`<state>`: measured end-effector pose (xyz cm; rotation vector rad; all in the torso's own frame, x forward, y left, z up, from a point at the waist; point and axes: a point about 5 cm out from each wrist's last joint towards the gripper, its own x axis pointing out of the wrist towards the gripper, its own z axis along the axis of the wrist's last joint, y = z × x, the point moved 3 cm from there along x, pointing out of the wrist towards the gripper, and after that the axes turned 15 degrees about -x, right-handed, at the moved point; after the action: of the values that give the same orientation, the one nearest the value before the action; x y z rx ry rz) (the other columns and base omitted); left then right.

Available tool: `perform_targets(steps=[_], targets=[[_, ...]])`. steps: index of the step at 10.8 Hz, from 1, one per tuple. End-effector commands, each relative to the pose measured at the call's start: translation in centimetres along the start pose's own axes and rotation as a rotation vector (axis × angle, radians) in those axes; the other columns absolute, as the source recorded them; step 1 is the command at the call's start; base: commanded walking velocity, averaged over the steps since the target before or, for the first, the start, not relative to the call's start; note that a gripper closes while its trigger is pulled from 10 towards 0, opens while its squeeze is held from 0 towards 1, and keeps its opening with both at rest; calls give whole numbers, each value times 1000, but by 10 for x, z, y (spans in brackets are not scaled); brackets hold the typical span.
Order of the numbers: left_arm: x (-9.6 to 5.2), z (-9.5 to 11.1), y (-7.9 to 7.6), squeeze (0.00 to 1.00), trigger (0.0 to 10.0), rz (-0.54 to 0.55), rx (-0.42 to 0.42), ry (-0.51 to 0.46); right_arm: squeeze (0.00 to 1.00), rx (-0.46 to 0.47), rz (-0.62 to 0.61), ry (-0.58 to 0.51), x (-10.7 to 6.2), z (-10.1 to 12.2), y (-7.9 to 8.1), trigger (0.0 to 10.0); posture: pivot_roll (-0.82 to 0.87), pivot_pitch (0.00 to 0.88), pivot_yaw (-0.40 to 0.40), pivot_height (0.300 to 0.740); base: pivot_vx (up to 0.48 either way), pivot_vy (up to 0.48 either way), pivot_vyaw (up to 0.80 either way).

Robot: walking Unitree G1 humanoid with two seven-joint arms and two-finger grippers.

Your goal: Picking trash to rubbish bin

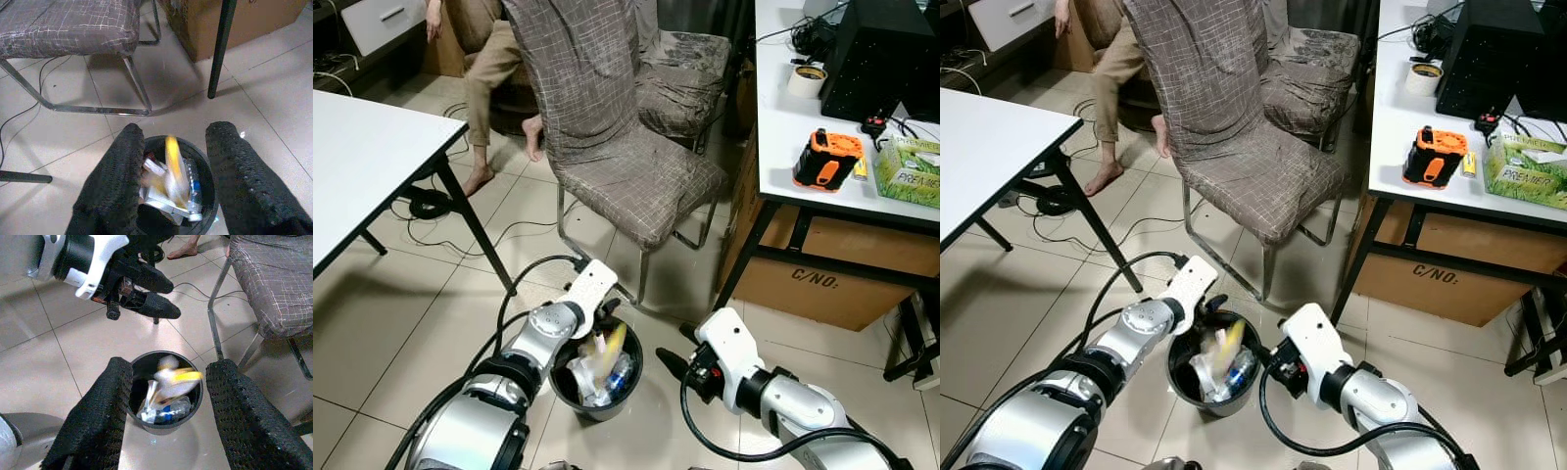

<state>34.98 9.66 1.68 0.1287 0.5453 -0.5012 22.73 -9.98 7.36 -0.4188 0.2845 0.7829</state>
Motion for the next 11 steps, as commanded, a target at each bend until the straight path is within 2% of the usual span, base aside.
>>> perform_targets(steps=[1, 2, 3, 4, 5, 6, 7, 8, 9, 10, 11], targets=[[1, 3, -2, 1000, 10000, -15, 6, -5, 0, -7, -7, 12, 0, -1, 0, 10000, -176, 109, 29, 740, 0, 0, 0], [1, 4, 0, 1000, 10000, -2, -2, -14, 0, -7, -10, 11, 0, -1, 0, 10000, -174, 109, 27, 740, 0, 0, 0], [0, 12, 3, 839, 10000, 7, -119, -80, 0, 0, -41, 11, 0, -1, -2, 10000, -167, 102, 32, 740, 0, 0, 0], [-4, 14, 9, 0, 10000, 24, -255, -151, 0, 19, -106, 15, 0, -5, -5, 10000, -157, 81, 41, 740, 0, 0, 0], [-13, 6, 15, 0, 10000, 50, -267, -213, 0, 55, -188, 32, 1, -12, -10, 10000, -145, 59, 42, 740, 0, 0, 0], [-30, -11, 18, 0, 10000, 89, -210, -266, 0, 119, -303, 65, 2, -24, -15, 10000, -125, 33, 44, 740, 0, 0, 0], [-43, -19, 11, 0, 10000, 66, -230, -298, 0, 138, -349, 88, 1, -33, -15, 10000, -111, 19, 39, 740, 0, 0, 0], [-52, -27, 3, 0, 10000, 36, -235, -301, 0, 154, -343, 111, 2, -41, -9, 10000, -100, 12, 37, 740, 0, 0, 0], [-58, -41, -4, 0, 10000, 15, -237, -286, 0, 179, -346, 139, 3, -51, -3, 10000, -86, 0, 26, 740, 0, 0, -775], [-63, -55, -6, 0, 10000, 31, -273, -278, 0, 212, -366, 158, 4, -62, -1, 10000, -81, 0, 19, 740, 0, 0, -775], [-68, -73, -6, 0, 10000, 97, -385, -261, 0, 233, -435, 201, 7, -81, -4, 10000, -80, 0, 17, 740, 0, 0, -775]])
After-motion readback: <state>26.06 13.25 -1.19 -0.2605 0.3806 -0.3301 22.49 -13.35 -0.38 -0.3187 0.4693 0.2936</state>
